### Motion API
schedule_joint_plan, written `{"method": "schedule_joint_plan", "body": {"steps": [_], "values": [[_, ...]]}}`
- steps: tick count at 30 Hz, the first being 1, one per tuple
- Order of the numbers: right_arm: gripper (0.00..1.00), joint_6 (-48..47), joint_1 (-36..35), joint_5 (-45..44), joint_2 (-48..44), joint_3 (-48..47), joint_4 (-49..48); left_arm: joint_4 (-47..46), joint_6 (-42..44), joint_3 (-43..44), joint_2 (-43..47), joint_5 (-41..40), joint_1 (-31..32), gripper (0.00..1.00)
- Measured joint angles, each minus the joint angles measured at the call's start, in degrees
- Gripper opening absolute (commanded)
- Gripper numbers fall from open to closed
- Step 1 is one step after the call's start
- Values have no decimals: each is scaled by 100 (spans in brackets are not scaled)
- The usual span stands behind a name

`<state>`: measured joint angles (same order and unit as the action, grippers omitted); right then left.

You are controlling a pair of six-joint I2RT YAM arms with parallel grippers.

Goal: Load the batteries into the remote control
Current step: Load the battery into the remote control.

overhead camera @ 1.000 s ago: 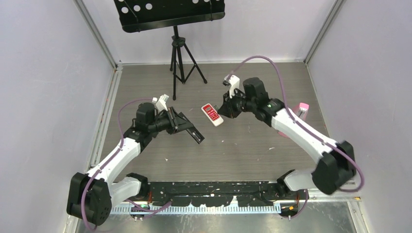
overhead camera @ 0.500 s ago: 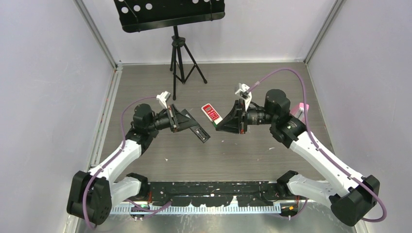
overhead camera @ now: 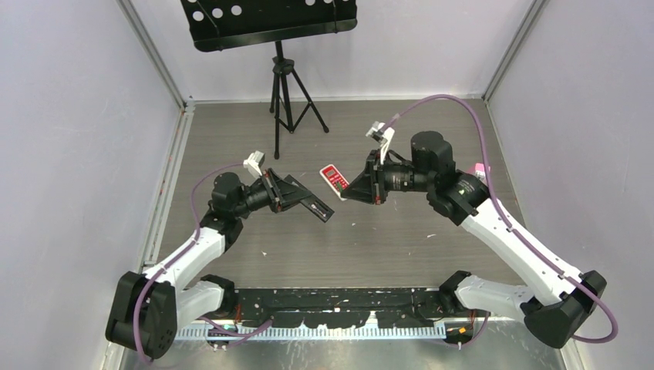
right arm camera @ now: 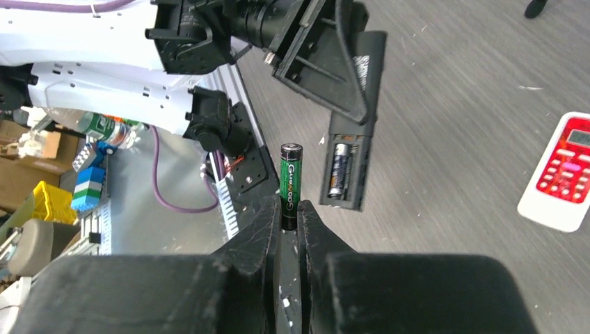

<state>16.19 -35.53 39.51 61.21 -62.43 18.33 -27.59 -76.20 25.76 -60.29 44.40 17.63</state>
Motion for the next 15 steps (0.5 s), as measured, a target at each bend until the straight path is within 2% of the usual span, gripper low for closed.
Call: {"method": "schedule_joint_plan", "body": {"steps": [8, 15], "values": [[9, -254, -1084, -1305, 579, -1121, 1735, -2, -302, -17, 0, -116, 0, 0], [9, -103, -1128, -2070, 1300, -1840, 2811, -2, -293, -17, -46, -129, 0, 0]]}}
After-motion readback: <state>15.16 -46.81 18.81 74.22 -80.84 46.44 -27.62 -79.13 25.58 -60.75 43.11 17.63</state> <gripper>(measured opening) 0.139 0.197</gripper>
